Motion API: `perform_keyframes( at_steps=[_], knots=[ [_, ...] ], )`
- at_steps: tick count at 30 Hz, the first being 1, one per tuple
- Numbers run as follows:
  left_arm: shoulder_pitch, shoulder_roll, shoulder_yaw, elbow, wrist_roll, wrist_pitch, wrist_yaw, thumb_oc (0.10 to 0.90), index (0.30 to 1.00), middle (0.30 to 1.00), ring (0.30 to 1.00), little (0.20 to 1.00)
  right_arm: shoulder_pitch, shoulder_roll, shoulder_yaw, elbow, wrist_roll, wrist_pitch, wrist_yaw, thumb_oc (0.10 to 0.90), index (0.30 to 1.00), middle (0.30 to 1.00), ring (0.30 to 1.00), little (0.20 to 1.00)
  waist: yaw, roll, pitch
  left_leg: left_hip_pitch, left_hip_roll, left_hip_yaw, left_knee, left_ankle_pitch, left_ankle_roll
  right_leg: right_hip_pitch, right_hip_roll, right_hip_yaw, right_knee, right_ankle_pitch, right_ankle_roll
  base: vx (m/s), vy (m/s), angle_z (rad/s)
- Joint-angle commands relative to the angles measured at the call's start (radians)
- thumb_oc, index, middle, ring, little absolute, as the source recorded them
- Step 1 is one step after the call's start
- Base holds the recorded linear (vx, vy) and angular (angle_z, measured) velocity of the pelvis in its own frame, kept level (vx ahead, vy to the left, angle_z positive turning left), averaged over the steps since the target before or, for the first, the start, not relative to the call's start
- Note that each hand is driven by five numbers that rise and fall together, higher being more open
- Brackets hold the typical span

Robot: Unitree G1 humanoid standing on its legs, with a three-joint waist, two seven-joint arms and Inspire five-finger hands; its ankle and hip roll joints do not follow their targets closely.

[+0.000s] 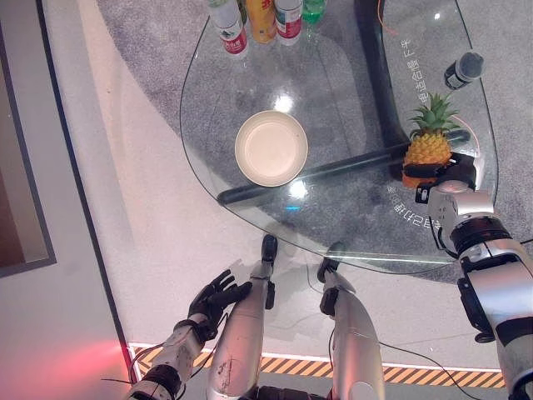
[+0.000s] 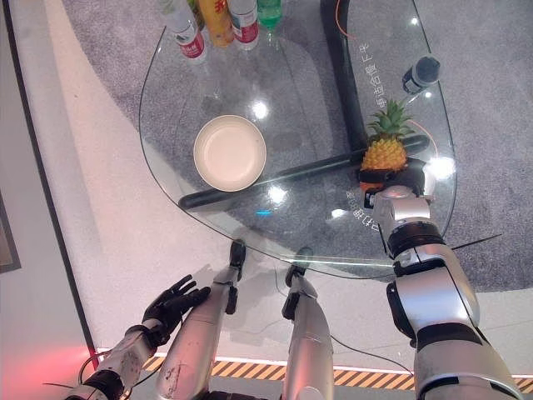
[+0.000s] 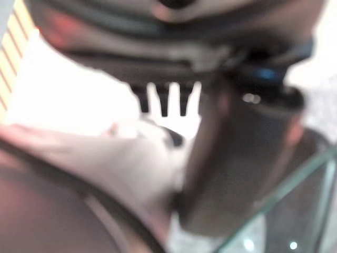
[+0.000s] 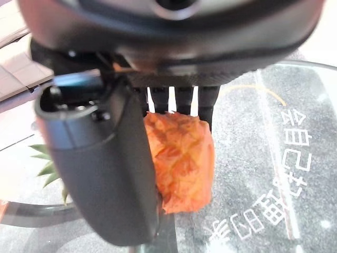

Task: Pick up the fruit to the plate

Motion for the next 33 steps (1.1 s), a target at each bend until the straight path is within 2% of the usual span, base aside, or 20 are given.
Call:
perform_keyframes(
  at_steps=[1,8,14,20,25,33],
  knots=[
    [0.076,0.013,-0.037,-0.005,-0.008,-0.021,-0.002,0.8,0.9,0.9,0.9,0.9,-0.011,0.002,0.047,-0.053,0.028,-0.021,0.058,0.1,0.3,0.3,0.3,0.2,0.035,0.034,-0.016,-0.003,-0.07,0.015,0.037,-0.082,0.013,-0.013,0.034,-0.043,0.075,-0.015,0.02,0.0,0.0,0.0],
    [0.068,0.015,-0.018,-0.038,-0.024,-0.088,0.046,0.8,0.9,0.9,0.9,0.9,0.011,-0.002,0.038,-0.109,0.063,-0.067,0.045,0.1,0.3,0.3,0.3,0.2,0.029,0.035,-0.016,0.012,-0.065,0.022,0.038,-0.084,0.011,-0.001,0.035,-0.042,0.086,-0.026,0.017,0.0,0.0,0.0],
    [0.066,0.022,0.018,-0.093,-0.042,-0.165,0.098,0.8,0.9,0.9,0.9,0.9,0.074,0.005,0.004,-0.26,0.111,-0.128,-0.023,0.1,0.3,0.3,0.3,0.2,0.013,0.031,-0.016,0.025,-0.058,0.033,0.039,-0.088,0.006,0.002,0.037,-0.042,0.104,-0.038,0.014,-0.03,-0.015,-0.02],
    [0.078,0.029,0.044,-0.173,-0.058,-0.244,0.137,0.8,0.9,0.9,0.9,0.9,0.171,0.012,-0.065,-0.431,0.104,-0.194,-0.034,0.1,0.3,0.3,0.3,0.2,-0.007,0.03,-0.016,0.057,-0.053,0.046,0.029,-0.091,0.008,0.021,0.044,-0.031,0.108,-0.048,0.014,-0.03,-0.008,-0.04],
    [0.093,0.037,0.098,-0.256,-0.087,-0.295,0.158,0.8,0.9,0.9,0.9,0.9,0.262,0.034,-0.131,-0.621,0.053,-0.238,0.011,0.1,0.3,0.3,0.3,0.2,-0.024,0.029,-0.016,0.098,-0.045,0.061,0.011,-0.09,0.007,0.053,0.048,-0.026,0.106,-0.061,0.017,-0.03,-0.009,-0.03],
    [0.124,0.051,0.157,-0.442,-0.142,-0.338,0.092,0.8,0.9,0.9,0.9,0.9,0.41,0.09,-0.17,-0.911,-0.098,-0.308,0.212,0.1,0.3,0.3,0.3,0.2,-0.045,0.027,-0.016,0.163,-0.039,0.072,-0.008,-0.091,0.011,0.11,0.05,-0.023,0.105,-0.077,0.018,-0.03,-0.022,-0.06]
  ],
)
